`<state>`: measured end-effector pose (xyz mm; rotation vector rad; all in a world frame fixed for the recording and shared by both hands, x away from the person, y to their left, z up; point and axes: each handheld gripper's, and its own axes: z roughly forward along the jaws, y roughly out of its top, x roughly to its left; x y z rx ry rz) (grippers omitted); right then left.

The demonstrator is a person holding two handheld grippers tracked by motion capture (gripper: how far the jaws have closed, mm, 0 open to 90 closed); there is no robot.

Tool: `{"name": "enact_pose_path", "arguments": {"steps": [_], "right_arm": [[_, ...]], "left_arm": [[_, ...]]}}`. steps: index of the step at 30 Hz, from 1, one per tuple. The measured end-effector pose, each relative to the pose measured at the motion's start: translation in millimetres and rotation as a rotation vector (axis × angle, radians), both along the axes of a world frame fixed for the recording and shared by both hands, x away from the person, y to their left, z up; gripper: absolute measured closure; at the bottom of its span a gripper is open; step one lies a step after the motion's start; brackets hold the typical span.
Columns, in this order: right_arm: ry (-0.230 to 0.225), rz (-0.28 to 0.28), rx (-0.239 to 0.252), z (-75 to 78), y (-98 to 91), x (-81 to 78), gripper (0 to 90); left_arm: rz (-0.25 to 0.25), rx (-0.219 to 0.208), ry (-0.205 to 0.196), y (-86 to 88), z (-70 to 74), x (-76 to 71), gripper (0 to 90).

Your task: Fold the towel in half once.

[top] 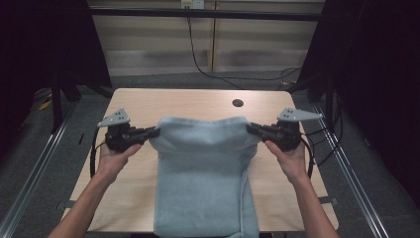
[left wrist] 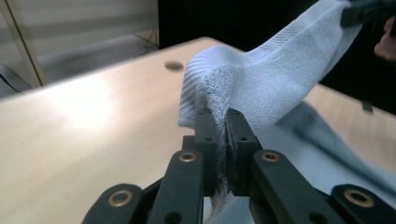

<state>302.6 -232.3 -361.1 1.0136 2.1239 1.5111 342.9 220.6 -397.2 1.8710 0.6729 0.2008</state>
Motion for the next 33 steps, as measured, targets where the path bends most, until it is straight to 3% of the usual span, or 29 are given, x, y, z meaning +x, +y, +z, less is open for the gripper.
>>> {"name": "enact_pose_path", "arguments": {"steps": [3,9,15,17,19,24,29,33], "right_arm": [[0.036,0.040,-0.030,-15.1,5.9,-24.2,86.7],[0.164,0.116,-0.095,-63.1,24.0,-68.4,86.6],[0.278,0.168,-0.162,-105.5,38.9,-89.0,86.6],[0.315,0.174,-0.162,-116.3,38.7,-88.2,86.6],[0.332,0.173,-0.185,-124.6,38.8,-85.5,86.6],[0.346,0.145,-0.201,-129.1,37.5,-69.4,86.5],[0.338,0.128,-0.219,-129.3,39.1,-54.0,86.5],[0.329,0.100,-0.237,-129.0,41.8,-41.0,86.6]], "left_arm": [[-0.031,0.026,0.033,3.8,-19.8,-22.4,85.4],[-0.108,0.104,0.114,0.0,-57.2,-61.7,85.2],[-0.184,0.173,0.194,-11.0,-88.7,-83.0,85.1],[-0.195,0.220,0.210,-16.4,-99.4,-84.4,85.2],[-0.196,0.252,0.194,-20.1,-102.0,-83.8,85.3],[-0.137,0.284,0.155,-24.2,-102.4,-68.4,85.9],[-0.089,0.300,0.154,-26.7,-102.1,-44.1,86.0],[-0.049,0.277,0.167,-26.0,-103.8,-28.8,86.0]]}}
